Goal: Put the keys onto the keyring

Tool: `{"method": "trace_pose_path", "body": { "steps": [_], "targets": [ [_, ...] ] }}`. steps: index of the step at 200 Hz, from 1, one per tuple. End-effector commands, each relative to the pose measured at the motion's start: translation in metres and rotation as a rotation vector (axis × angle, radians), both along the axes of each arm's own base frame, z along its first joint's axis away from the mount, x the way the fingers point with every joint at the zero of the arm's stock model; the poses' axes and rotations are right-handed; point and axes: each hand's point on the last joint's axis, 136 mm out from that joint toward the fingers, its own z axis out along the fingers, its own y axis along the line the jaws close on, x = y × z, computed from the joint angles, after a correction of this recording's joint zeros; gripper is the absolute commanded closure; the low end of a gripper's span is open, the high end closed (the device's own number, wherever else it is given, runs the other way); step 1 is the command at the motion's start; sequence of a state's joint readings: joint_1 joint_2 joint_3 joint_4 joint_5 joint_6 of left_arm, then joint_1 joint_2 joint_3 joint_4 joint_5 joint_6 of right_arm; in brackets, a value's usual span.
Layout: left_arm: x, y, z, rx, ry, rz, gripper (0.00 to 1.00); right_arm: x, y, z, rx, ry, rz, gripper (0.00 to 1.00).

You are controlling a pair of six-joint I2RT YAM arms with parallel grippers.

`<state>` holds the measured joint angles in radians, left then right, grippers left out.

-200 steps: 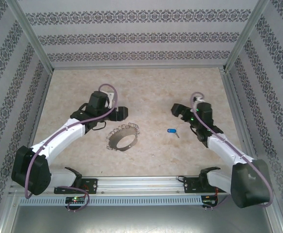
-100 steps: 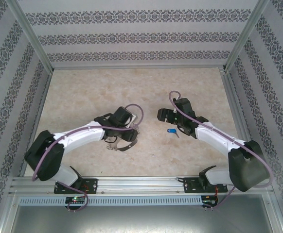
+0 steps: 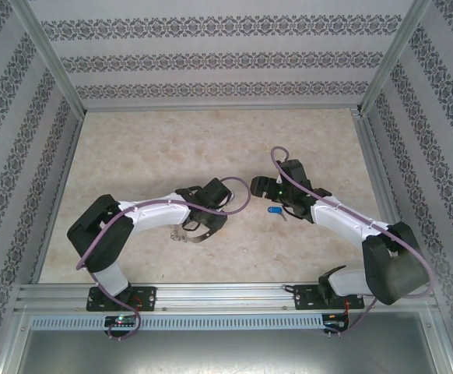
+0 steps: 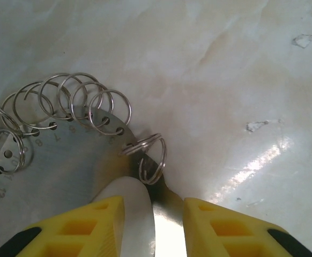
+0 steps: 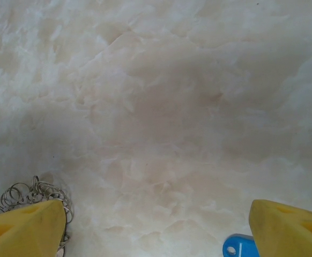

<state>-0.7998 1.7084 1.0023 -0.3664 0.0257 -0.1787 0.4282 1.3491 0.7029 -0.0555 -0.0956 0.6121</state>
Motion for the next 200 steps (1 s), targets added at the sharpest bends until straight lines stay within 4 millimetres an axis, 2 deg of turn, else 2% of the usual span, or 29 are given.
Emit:
{"method": "trace_pose_path", "body": {
  "steps": [1,88,200],
  "targets": [
    [0.011,-0.010,0.005,0.009,-0.059,-0.020,0.67,-0.003,0.003,-0.005,0.022,0.013,0.002,0.11],
    [0.026,-0.016,0.006,0.037,-0.096,-0.030,0.67,-0.001,0.007,-0.008,0.033,0.013,0.009,0.11],
    [0.023,-0.018,-0.001,0.029,-0.081,-0.034,0.71,0.000,0.007,-0.007,0.036,0.008,0.007,0.11]
  ]
}}
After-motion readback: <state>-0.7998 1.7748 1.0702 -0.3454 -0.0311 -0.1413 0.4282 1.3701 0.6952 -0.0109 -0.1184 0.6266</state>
